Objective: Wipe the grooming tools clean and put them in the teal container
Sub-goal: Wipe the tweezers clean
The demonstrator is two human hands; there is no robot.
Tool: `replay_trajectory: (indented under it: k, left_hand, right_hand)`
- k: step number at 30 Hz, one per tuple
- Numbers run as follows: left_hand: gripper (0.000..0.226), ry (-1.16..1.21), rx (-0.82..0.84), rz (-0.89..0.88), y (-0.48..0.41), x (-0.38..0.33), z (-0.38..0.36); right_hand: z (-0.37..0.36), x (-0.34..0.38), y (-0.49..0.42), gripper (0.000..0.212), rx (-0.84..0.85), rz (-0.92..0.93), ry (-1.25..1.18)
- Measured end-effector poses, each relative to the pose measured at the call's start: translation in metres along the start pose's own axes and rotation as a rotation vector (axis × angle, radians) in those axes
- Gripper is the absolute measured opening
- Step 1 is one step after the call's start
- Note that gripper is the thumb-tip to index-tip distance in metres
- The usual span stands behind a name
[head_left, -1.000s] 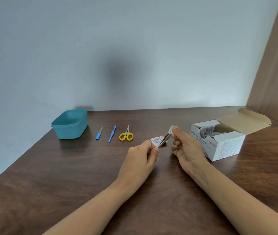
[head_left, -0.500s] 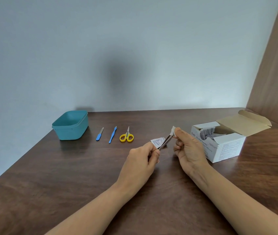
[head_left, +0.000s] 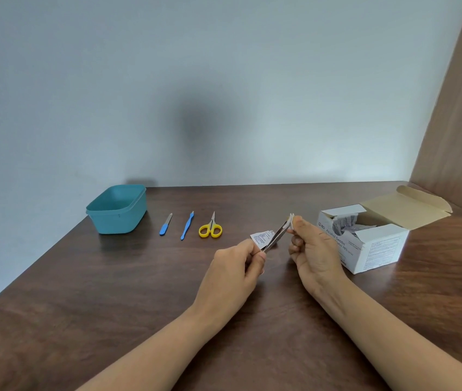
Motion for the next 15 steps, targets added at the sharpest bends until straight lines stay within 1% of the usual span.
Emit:
replay_trajectory:
  k: [4, 10, 15]
  left_hand:
    - [0.018, -0.014, -0.001, 0.001, -0.0004, 0.0004, -0.0003]
    - [0.017, -0.036, 0.005, -0.019, -0.0008, 0.0014, -0.0012]
    - [0.016, -0.052, 0.015, -0.047, -0.001, 0.0004, -0.0018]
  right_hand:
    - [-0.0007, -0.0016, 0.0002, 0.011, 0.042, -0.013, -0.006]
    - [-0.0033, -0.0044, 0.0018, 0.025, 0.092, 0.072, 0.126]
    - [-0.0031, -0.0044, 0.0011, 0.021, 0.082, 0.097, 0.105]
Point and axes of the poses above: each hand's wrist, its own y-axis away from the middle knuckle, its own z-axis out of the back of the hand, x = y × z, the point moved 3 cm from there along -y, towards the middle knuckle, and after that the axes turned 5 degrees about y, right-handed, at the moved point
